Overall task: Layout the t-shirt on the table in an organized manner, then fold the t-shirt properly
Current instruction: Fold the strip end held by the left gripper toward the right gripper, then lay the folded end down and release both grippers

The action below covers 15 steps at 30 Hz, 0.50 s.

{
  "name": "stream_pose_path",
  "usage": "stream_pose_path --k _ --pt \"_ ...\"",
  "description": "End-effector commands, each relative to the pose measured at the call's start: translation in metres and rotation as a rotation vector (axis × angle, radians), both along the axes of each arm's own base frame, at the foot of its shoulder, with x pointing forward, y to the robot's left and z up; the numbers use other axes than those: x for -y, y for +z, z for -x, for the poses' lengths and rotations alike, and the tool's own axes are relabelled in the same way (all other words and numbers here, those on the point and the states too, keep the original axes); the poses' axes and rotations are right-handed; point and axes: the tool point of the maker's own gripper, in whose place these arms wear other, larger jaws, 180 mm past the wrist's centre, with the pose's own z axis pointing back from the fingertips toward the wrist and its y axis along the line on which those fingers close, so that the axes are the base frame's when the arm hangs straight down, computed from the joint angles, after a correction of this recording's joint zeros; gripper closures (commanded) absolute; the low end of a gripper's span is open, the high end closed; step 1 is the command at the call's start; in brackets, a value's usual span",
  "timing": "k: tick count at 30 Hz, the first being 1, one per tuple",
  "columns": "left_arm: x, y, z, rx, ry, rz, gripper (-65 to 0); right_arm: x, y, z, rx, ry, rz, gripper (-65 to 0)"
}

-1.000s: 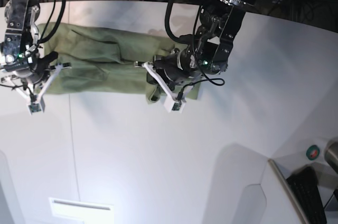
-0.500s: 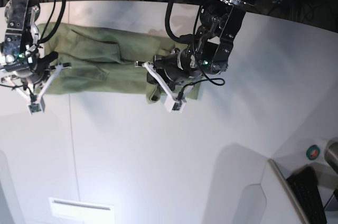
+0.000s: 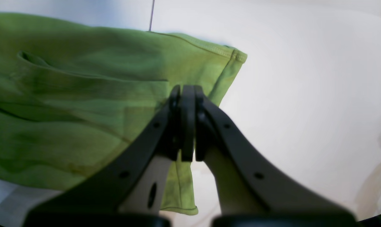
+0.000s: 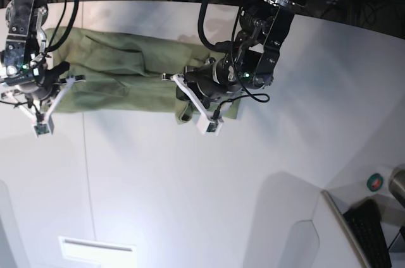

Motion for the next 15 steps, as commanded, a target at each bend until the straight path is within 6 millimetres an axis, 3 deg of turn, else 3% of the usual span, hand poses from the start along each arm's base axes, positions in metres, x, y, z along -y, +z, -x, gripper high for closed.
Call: stream_pose_path --k 1,7,15 --pt "0.0061 0.0106 -0.0075 0.032 -0.002 0.026 0.0 0.0037 0.0095 -0.0081 0.037 0.005 0.01 0.0" --pt "0.0061 0.0104 -0.0072 0.031 -0.003 0.026 -1.3 0.0037 0.0095 -0.0081 0.037 0.005 0.01 0.0" --pt "0.0066 0.0107 -0.0071 0.029 -0.002 0.03 -31.3 0.0037 0.0095 -0.0081 0.037 0.005 0.01 0.0"
